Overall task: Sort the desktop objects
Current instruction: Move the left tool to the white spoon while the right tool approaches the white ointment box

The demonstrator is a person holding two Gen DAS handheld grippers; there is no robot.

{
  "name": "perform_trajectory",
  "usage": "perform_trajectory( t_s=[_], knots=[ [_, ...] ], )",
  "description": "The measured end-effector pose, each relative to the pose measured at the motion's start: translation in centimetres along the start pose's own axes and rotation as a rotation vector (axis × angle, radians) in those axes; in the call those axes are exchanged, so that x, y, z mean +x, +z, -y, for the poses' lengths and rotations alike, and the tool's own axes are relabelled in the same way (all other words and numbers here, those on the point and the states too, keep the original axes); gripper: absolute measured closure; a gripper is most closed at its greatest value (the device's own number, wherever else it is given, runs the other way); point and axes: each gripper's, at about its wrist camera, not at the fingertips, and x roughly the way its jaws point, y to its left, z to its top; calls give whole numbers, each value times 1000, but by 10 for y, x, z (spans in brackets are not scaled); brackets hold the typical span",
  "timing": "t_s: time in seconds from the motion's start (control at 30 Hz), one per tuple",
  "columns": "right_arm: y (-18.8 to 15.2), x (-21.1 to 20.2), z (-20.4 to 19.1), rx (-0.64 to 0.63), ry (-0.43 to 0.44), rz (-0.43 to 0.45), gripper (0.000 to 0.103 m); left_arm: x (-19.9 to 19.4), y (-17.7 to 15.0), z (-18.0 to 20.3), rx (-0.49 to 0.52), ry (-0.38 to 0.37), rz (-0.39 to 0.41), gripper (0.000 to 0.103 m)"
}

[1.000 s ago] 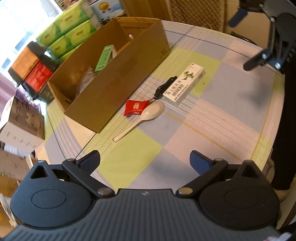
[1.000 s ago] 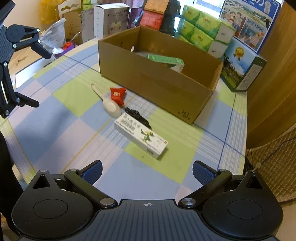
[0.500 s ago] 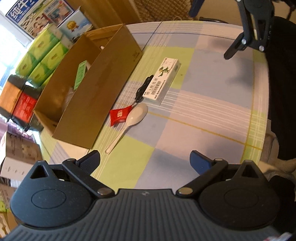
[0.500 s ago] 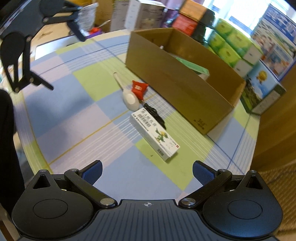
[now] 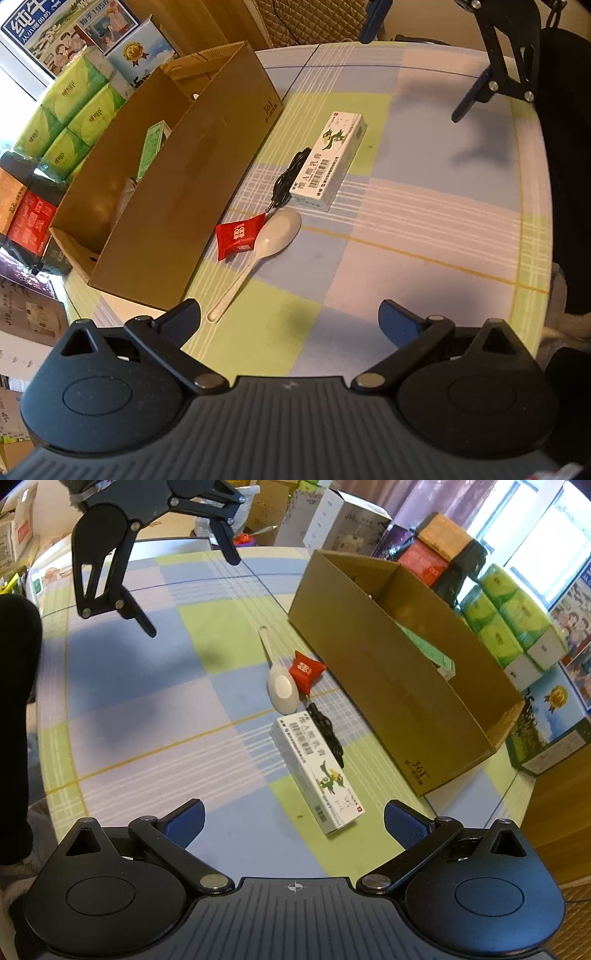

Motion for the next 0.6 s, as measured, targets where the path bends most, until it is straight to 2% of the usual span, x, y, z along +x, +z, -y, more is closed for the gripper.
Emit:
perform_trajectory(
  t_s=[0.13,0.2,0.27,0.47,0.6],
  knots=[
    [4,11,12,22,10,-2,3,13,-2,-8,-11,-17,5,3],
    [5,19,18,35,20,-5,4,23,-2,-13,-34,-43,-20,5],
    [7,27,23,35,37,-13,14,33,-1,-20,-59,-73,-35,10],
    [10,55,33,24,84,-42,23,60,2,-34,-77,-75,-16,12],
    [16,73,39,24,123,-63,28,79,6,-48,-115,-97,-20,25]
  ],
)
